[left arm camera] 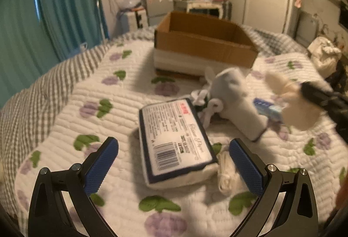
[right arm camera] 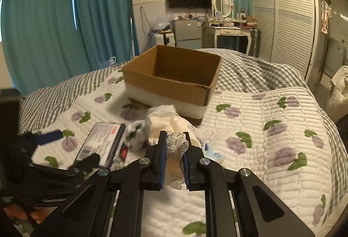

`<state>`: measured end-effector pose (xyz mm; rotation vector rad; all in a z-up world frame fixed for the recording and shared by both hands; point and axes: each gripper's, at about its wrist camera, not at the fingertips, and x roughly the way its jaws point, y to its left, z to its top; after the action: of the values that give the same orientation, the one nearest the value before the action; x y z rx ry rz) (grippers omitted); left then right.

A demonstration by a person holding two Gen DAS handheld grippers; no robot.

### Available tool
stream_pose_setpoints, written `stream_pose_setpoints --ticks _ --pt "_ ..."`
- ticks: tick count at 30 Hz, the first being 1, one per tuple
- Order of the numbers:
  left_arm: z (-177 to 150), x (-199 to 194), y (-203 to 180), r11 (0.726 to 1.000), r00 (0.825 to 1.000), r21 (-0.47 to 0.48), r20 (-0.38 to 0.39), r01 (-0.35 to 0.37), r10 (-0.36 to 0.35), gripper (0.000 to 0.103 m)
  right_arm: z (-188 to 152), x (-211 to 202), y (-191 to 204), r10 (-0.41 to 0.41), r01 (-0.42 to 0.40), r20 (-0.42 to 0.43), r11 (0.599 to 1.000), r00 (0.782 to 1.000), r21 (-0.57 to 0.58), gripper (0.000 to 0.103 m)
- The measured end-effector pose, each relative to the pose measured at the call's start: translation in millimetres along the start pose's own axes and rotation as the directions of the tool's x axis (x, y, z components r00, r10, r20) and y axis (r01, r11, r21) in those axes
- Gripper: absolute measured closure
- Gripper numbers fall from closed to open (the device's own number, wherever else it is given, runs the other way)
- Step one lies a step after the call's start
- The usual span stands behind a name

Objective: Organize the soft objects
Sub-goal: 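Grasp the tissue paper pack with the left tool while the right tool grasps the lace cloth, then lower both held items into the cardboard box and open both tools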

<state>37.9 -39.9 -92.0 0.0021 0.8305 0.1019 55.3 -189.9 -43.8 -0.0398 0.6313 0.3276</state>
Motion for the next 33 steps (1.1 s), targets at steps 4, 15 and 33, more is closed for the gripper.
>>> stream_pose_setpoints --ticks 4,15,33 --pt "3.5 32.7 -4.0 0.999 0.997 -0.027 -0.076 -0.022 0.020 0.001 -2.8 11.6 -10.2 0.000 0.000 -0.010 1.000 1.000 0.005 0.090" --pt "-3.3 30.6 -1.4 0.999 0.995 -0.039 -0.096 0.018 -0.022 0.029 -13.6 19.4 -20.7 0.017 -0.016 -0.020 1.000 1.000 0.008 0.090" --pt "130.3 -82.4 6.7 0.991 0.953 0.041 0.272 0.127 -0.133 0.029 111.0 -40.2 -18.9 0.076 -0.064 0.184 0.995 0.980 -0.072 0.091"
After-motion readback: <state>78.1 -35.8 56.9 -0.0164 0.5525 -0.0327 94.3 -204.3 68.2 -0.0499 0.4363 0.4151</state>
